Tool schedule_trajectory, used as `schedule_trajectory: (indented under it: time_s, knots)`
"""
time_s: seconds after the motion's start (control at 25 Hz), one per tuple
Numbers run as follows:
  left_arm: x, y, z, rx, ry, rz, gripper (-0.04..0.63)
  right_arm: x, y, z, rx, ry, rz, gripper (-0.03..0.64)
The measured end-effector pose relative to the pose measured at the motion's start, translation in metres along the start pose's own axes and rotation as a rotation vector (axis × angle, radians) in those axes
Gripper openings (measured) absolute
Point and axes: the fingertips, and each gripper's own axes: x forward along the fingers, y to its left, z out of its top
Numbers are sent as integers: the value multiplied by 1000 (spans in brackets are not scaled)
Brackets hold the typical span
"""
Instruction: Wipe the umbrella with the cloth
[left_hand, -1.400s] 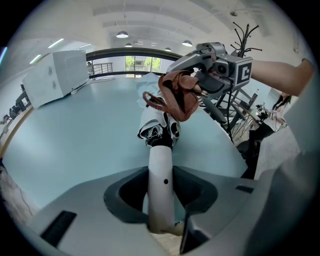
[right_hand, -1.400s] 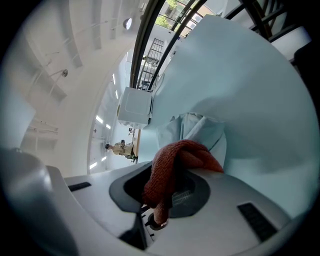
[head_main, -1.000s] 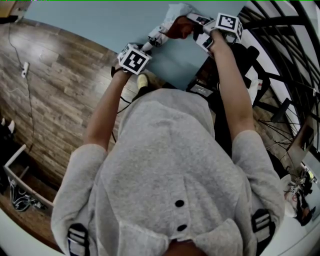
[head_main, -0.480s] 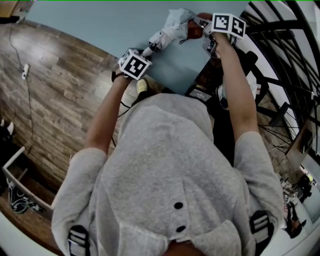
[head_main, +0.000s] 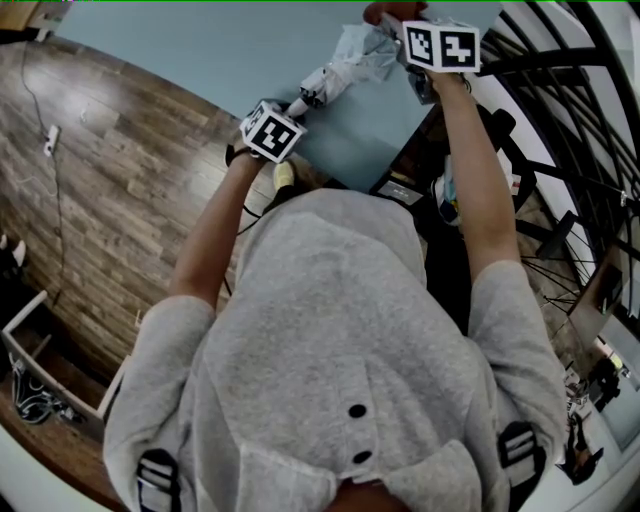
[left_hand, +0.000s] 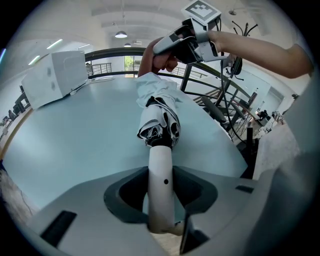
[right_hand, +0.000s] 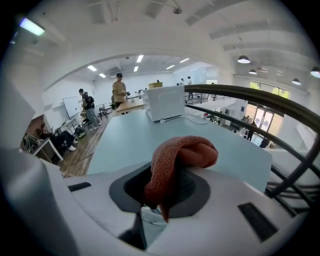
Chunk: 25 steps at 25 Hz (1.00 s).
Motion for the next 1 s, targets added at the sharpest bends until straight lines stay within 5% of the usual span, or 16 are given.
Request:
schedule_trajectory:
  time_s: [0.24,1.0]
  knots:
    - [1,-2,0,-2,1,-2,156,31,55,-42,-127,146,117,77]
    - [-1,0,2,11,-5,10,156,43,108,-79,-107,267,284,77]
